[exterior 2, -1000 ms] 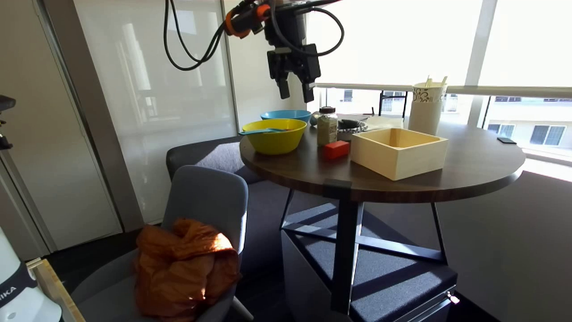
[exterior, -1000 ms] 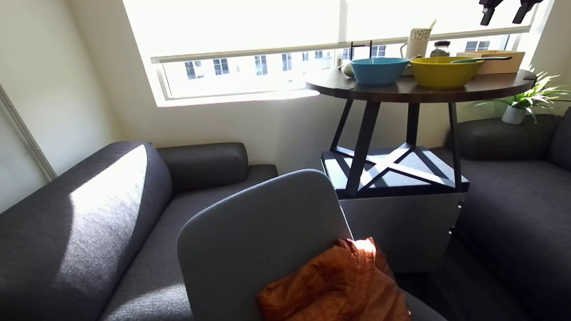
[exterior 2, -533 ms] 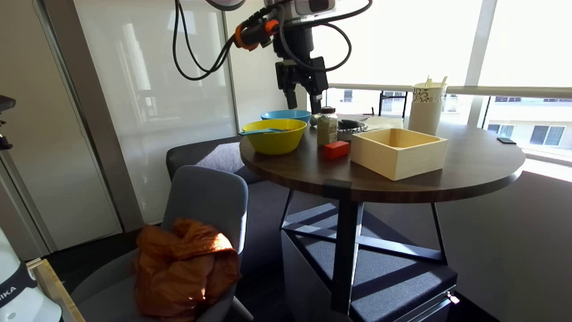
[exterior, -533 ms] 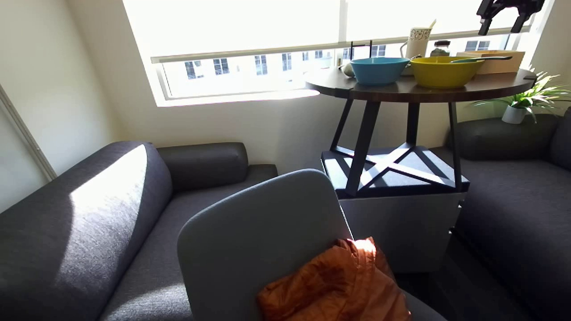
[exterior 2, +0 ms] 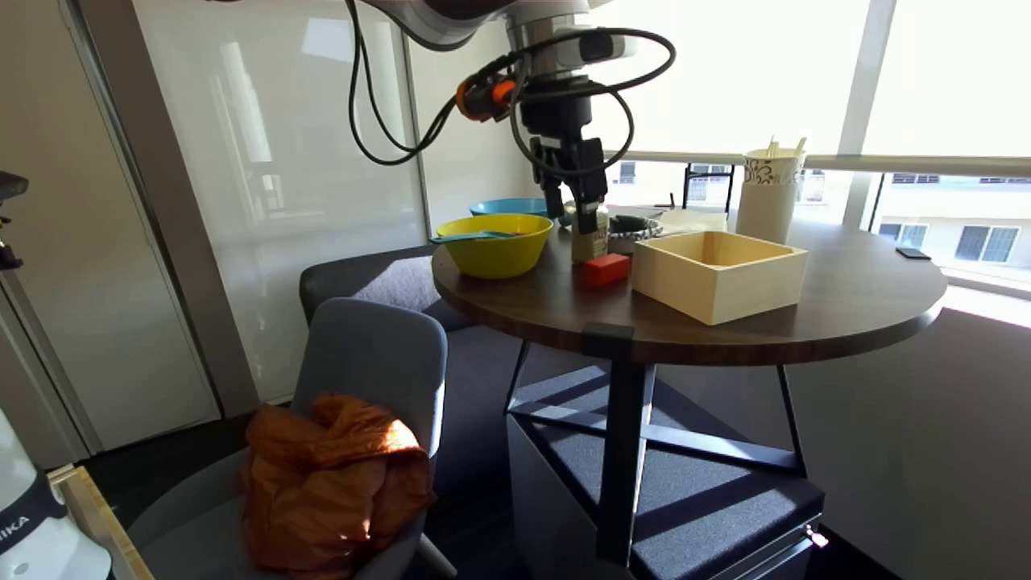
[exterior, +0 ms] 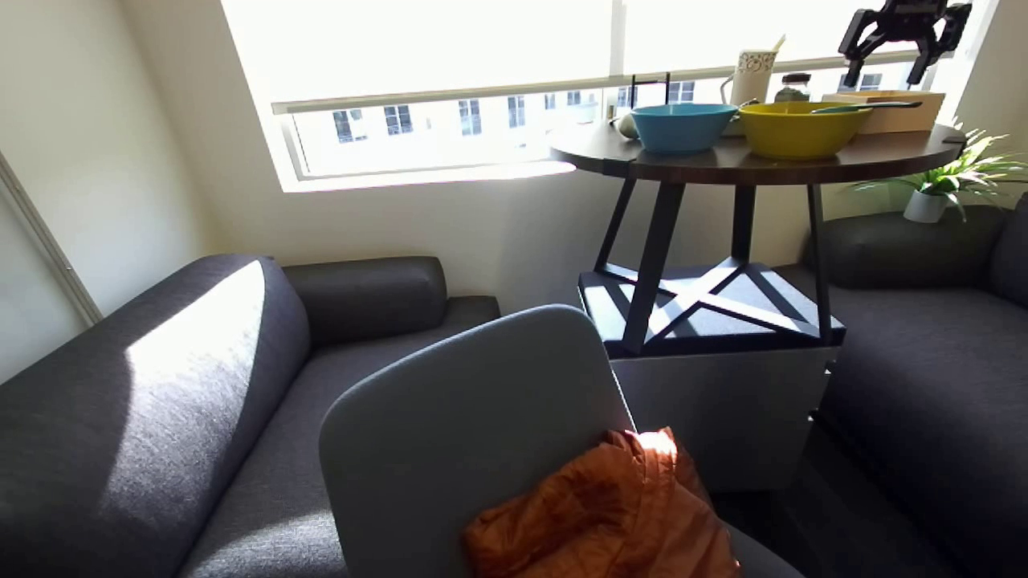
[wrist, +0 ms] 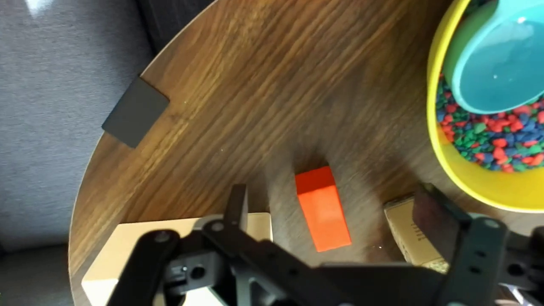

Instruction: Put the orange block in the box

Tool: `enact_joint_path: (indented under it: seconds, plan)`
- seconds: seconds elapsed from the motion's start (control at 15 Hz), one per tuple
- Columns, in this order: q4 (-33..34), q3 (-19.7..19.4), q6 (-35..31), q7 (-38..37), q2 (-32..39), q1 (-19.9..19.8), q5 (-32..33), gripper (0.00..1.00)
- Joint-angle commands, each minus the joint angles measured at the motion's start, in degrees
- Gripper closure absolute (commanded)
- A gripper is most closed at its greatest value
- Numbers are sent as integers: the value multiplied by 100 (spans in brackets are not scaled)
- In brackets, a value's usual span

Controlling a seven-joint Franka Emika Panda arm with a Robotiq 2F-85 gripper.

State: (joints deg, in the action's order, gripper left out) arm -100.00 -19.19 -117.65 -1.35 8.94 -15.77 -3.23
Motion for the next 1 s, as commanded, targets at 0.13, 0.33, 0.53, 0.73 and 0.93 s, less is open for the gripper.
enact_joint_path:
  seconds: [0.13,0.33,0.53,0.73,0.93]
  plan:
    - [427,104,-69,-369,519,-203,-423,0]
    - [459,175,-306,-275,684,-274,-617,0]
    - [484,240,-708,-55,829,-321,-656,0]
    - [476,295,-1083,133,939,-346,-573,0]
    - [464,347,-1156,300,1005,-386,-582,3]
